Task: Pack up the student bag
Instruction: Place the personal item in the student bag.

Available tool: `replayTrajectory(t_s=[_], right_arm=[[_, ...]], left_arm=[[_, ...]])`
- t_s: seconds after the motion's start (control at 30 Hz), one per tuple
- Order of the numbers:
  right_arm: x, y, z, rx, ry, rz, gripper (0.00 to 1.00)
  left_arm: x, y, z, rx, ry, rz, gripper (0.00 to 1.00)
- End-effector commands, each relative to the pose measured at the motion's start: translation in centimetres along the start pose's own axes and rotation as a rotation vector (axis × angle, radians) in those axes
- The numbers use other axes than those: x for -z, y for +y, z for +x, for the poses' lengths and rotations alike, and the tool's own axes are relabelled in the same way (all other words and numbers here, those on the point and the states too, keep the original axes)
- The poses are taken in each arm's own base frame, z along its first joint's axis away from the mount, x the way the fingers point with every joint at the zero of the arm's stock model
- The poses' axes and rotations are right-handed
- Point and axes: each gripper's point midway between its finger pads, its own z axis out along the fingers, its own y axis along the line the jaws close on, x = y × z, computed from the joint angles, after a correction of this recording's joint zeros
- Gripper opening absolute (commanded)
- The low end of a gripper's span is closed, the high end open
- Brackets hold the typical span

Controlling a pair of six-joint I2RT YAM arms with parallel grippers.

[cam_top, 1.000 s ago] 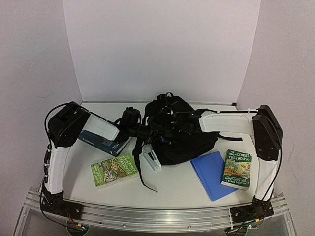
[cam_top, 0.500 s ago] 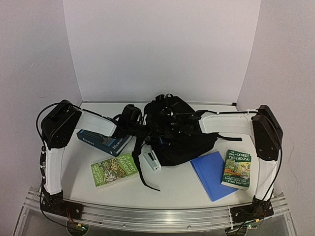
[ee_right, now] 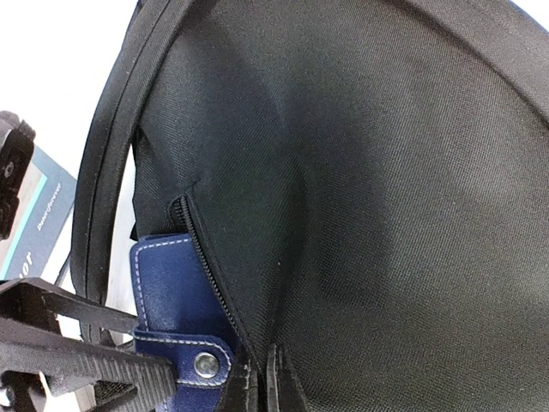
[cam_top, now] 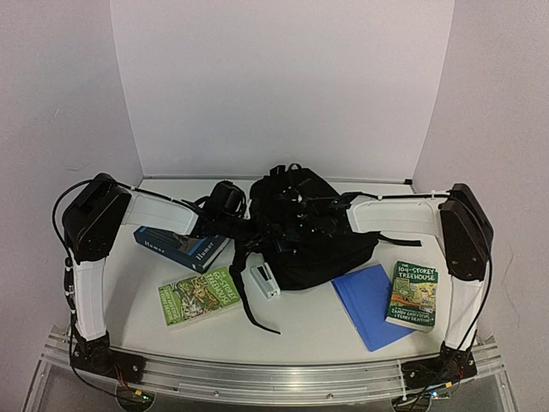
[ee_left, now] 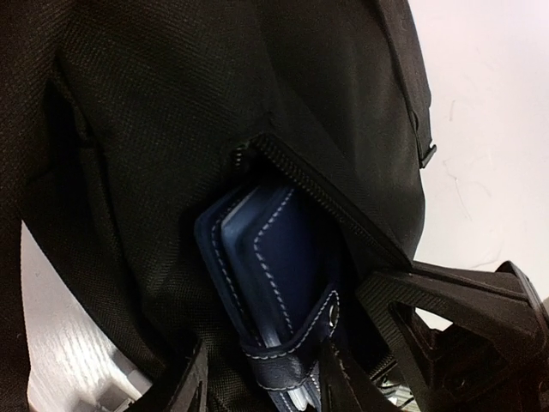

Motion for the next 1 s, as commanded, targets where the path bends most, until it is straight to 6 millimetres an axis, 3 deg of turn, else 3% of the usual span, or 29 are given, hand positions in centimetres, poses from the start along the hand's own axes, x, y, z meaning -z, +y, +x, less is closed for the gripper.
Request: replayTrajectory(t_s=[0.0, 0.2, 0.33, 0.7, 0.83, 0.97], right_arm=[[2.8, 2.2, -3.3, -0.042, -0.096, -0.087, 0.0], [2.8, 2.2, -3.2, -0.043, -0.092, -0.09, 0.0], [2.6, 2.4, -3.1, -0.046, -0.088, -0.096, 0.0], [2.3, 2.2, -2.7, -0.056, -0.084, -0.096, 0.0], [2.4, 2.1, -2.8, -0.059, -0.089, -0.094, 0.0], [2.7, 2.0, -3.0, -0.063, -0.099, -0.09, 0.0]], left_arm=[[0.8, -1.4, -0.1, -0.034, -0.011, -0.001, 0.37], [-0.5, -2.1, -0.2, -0.032, 0.005, 0.046, 0.19], [-1.5, -2.9, -0.6, -0.032, 0.005, 0.083, 0.14], [-4.2, -5.1, -1.0, -0.032, 0.016, 0.178, 0.13], [-4.0, -5.2, -1.2, -0.043, 0.001, 0.18, 0.13], [-2.5, -4.9, -1.6, -0.086, -0.047, 0.133, 0.19]])
